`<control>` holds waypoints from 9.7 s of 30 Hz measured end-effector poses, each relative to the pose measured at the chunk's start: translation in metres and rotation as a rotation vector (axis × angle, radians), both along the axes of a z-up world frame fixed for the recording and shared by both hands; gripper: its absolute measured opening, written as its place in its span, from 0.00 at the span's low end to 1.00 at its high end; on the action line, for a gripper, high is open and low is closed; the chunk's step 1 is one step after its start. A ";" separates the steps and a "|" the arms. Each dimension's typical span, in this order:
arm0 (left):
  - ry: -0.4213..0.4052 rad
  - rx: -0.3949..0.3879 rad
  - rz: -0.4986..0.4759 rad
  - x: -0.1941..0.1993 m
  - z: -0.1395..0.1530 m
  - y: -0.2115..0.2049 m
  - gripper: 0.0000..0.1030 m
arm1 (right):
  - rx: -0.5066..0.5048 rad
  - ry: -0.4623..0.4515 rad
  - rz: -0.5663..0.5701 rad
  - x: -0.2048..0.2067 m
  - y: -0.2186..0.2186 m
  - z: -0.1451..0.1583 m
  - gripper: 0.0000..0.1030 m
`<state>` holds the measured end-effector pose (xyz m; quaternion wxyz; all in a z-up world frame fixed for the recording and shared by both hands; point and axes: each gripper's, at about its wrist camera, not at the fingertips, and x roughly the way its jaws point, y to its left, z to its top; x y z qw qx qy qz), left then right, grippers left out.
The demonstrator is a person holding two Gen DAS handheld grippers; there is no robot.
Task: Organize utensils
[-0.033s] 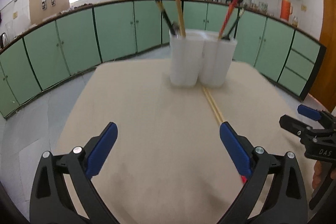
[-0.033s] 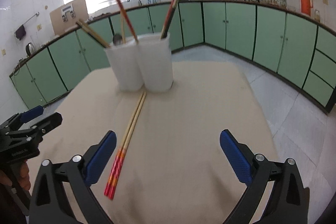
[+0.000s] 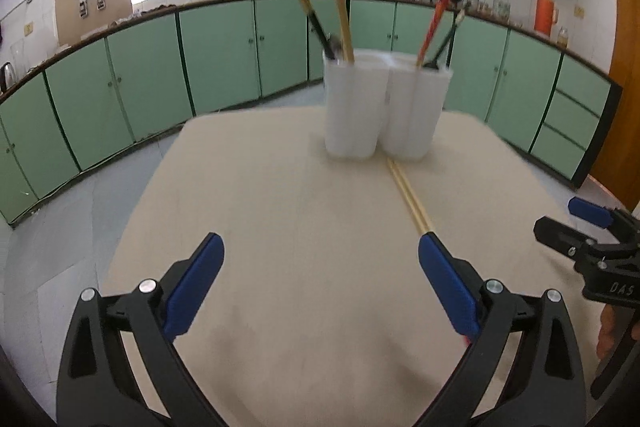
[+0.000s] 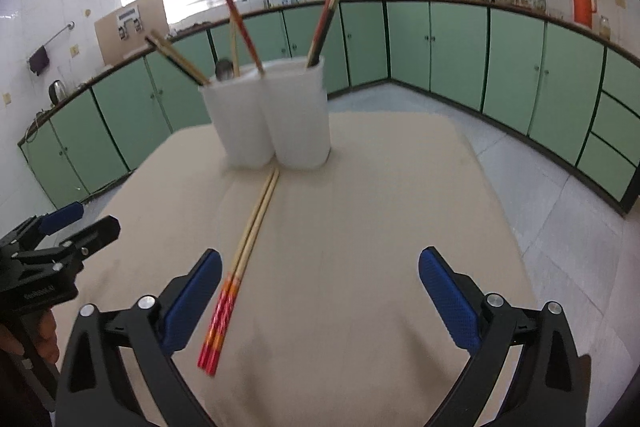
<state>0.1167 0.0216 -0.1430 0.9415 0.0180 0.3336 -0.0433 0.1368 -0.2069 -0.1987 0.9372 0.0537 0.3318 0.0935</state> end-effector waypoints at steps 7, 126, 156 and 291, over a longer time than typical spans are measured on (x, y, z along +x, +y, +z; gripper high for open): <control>0.066 0.034 -0.016 -0.011 -0.023 0.000 0.92 | -0.026 0.042 0.024 -0.013 0.012 -0.017 0.94; 0.227 -0.040 -0.095 -0.025 -0.048 -0.009 0.32 | -0.003 0.163 0.089 -0.043 -0.007 -0.043 0.20; 0.217 -0.058 -0.060 -0.031 -0.049 -0.008 0.27 | -0.043 0.154 0.062 -0.034 -0.002 -0.043 0.06; -0.311 -0.074 -0.030 0.081 0.176 -0.016 0.88 | 0.036 -0.244 0.113 0.077 -0.026 0.180 0.74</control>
